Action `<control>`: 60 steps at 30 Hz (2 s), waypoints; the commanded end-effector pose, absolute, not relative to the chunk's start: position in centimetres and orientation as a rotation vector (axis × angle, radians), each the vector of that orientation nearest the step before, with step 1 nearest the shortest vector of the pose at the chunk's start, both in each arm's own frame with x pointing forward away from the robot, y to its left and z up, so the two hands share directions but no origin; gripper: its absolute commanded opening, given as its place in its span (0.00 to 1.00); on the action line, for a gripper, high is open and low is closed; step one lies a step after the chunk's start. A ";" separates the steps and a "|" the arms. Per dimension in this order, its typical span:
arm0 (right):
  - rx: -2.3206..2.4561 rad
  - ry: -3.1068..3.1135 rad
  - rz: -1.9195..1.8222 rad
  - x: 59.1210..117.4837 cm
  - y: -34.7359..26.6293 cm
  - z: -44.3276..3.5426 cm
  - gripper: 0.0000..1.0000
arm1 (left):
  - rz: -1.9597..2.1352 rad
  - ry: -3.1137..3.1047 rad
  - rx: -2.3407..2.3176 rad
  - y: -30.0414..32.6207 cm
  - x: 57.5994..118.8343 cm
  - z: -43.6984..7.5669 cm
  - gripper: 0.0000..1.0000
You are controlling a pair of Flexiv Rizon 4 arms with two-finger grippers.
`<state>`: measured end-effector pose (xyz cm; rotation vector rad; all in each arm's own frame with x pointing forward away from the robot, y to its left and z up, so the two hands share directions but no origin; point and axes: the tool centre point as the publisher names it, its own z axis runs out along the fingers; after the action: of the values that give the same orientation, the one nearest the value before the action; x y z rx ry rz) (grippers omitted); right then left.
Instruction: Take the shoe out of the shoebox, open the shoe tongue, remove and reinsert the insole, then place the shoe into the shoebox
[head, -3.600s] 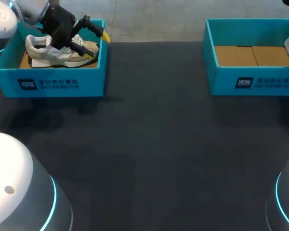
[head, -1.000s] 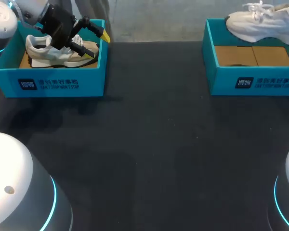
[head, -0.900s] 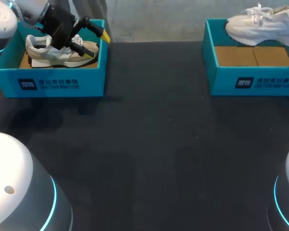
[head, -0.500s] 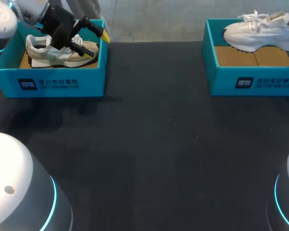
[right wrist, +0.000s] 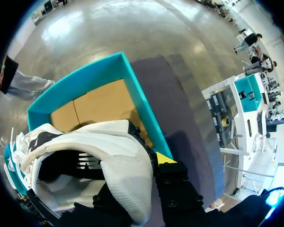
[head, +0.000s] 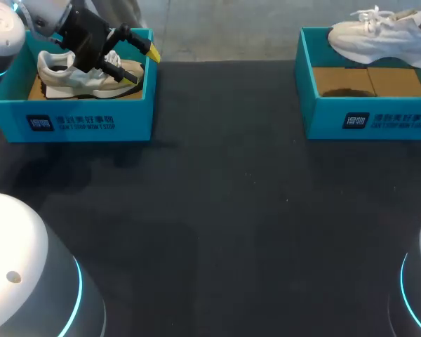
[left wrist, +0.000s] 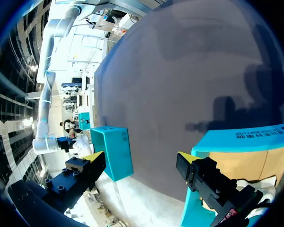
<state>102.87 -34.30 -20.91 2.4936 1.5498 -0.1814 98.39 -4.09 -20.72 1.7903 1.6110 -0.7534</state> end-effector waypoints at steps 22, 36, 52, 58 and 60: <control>2.434 1.546 -0.235 104.5 -34.2 -26.2 0.00 | -0.751 1.613 1.792 -4.1 98.4 -20.7 1.00; 2.444 1.527 -0.284 105.7 -34.8 -29.5 0.00 | -0.751 1.613 1.792 -4.1 98.4 -20.7 1.00; 2.432 1.519 -0.315 105.7 -35.5 -30.8 0.00 | -0.751 1.613 1.792 -4.1 98.4 -20.7 1.00; 2.421 1.535 -0.321 105.0 -35.5 -30.9 0.00 | -0.751 1.613 1.792 -4.1 98.4 -20.7 1.00; 2.414 1.545 -0.325 104.6 -35.5 -31.1 0.00 | -0.751 1.613 1.792 -4.1 98.4 -20.7 1.00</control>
<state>105.24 -35.55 -31.12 2.4220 1.5399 -0.3343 98.39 -4.09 -20.72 1.7903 1.6109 -0.7534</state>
